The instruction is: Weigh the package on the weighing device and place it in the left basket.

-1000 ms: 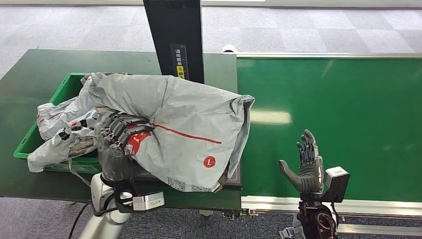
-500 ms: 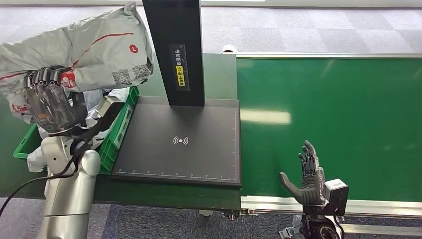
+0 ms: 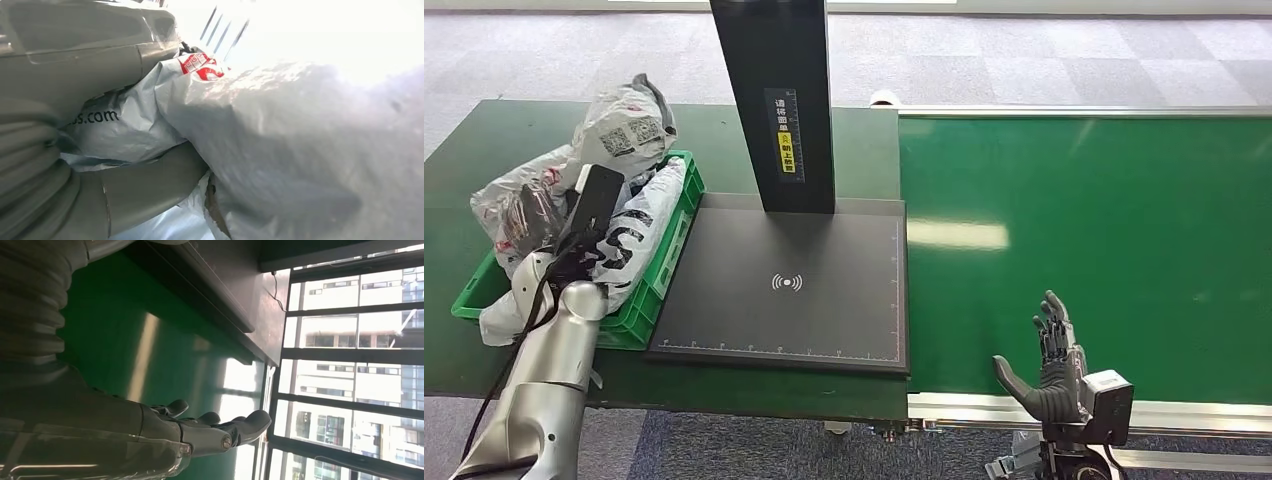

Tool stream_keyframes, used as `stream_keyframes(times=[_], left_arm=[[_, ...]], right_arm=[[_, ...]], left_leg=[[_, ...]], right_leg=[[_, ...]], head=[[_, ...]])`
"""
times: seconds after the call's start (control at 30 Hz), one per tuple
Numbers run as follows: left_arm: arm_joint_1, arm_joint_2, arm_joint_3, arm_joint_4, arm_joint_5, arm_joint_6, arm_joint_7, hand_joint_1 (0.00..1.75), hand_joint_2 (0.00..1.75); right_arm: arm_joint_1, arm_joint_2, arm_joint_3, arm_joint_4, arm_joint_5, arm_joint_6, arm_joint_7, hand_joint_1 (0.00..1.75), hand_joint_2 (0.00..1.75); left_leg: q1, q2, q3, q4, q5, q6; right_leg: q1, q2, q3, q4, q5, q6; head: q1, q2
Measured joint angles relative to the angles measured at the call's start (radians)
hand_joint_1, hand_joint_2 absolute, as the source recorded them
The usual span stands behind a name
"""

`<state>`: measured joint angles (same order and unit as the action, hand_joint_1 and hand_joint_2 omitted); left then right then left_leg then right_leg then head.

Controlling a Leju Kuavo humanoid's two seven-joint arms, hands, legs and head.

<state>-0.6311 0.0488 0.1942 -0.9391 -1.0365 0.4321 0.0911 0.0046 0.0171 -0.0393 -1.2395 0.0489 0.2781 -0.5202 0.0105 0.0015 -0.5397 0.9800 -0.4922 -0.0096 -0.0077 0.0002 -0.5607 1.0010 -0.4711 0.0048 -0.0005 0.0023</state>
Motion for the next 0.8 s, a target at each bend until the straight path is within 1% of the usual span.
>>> stream_keyframes(times=[0.1,0.2,0.33,0.43,0.47,0.57,0.6,0.8], left_arm=[[-0.027,0.007,0.017,0.116,0.012,-0.053,0.015,1.75,1.75],[-0.056,0.012,0.028,0.193,0.040,-0.117,0.015,1.75,1.75],[-0.084,0.019,0.042,0.261,0.108,-0.254,-0.009,1.75,1.75],[-0.098,0.024,0.045,0.294,0.124,-0.290,-0.016,1.73,1.75],[-0.102,0.025,0.045,0.302,0.126,-0.293,-0.017,1.35,1.75],[-0.105,0.027,0.044,0.314,0.133,-0.279,-0.023,0.05,1.75],[-0.104,0.026,0.043,0.316,0.139,-0.257,-0.032,0.00,1.75],[-0.082,0.018,0.027,0.304,0.147,-0.088,-0.083,0.00,1.75]], right_arm=[[-0.016,0.002,0.000,0.008,0.007,0.000,0.001,0.00,1.75],[-0.027,0.005,0.000,0.016,0.012,0.000,0.002,0.00,1.75],[-0.044,0.010,0.000,0.027,0.022,0.001,0.011,0.00,1.75],[-0.057,0.013,0.000,0.036,0.024,0.001,0.016,0.00,1.75],[-0.060,0.014,0.000,0.039,0.024,0.001,0.016,0.00,1.75],[-0.064,0.016,0.000,0.043,0.024,0.001,0.017,0.00,1.75],[-0.064,0.016,0.000,0.044,0.024,0.001,0.017,0.00,1.75],[-0.063,0.022,0.000,0.044,0.023,0.000,0.019,0.00,1.75]], left_leg=[[0.000,0.000,0.000,0.000,0.000,0.000],[0.000,0.000,0.000,0.000,0.000,0.000],[0.000,-0.002,0.002,0.000,0.000,0.000],[0.000,-0.004,0.004,0.000,0.001,0.000],[0.000,-0.005,0.005,0.000,0.001,0.000],[0.000,-0.005,0.007,0.000,0.001,0.000],[0.000,-0.005,0.007,0.000,0.001,0.000],[0.000,-0.005,0.007,0.000,0.002,0.000]], right_leg=[[0.000,0.000,0.000,0.000,0.000,0.000],[0.000,0.000,0.001,0.000,0.000,0.000],[0.000,-0.002,0.003,0.000,0.000,0.000],[0.000,-0.004,0.006,0.000,0.000,0.000],[0.000,-0.005,0.007,0.000,0.000,0.000],[-0.001,-0.005,0.009,0.000,0.000,0.000],[-0.001,-0.005,0.009,0.000,0.000,0.000],[-0.001,-0.005,0.008,0.000,0.000,0.000]], head=[[0.000,0.000],[0.000,0.000],[0.000,0.000],[0.000,0.000],[0.000,0.000],[0.000,0.000],[0.000,0.000],[0.000,0.000]])
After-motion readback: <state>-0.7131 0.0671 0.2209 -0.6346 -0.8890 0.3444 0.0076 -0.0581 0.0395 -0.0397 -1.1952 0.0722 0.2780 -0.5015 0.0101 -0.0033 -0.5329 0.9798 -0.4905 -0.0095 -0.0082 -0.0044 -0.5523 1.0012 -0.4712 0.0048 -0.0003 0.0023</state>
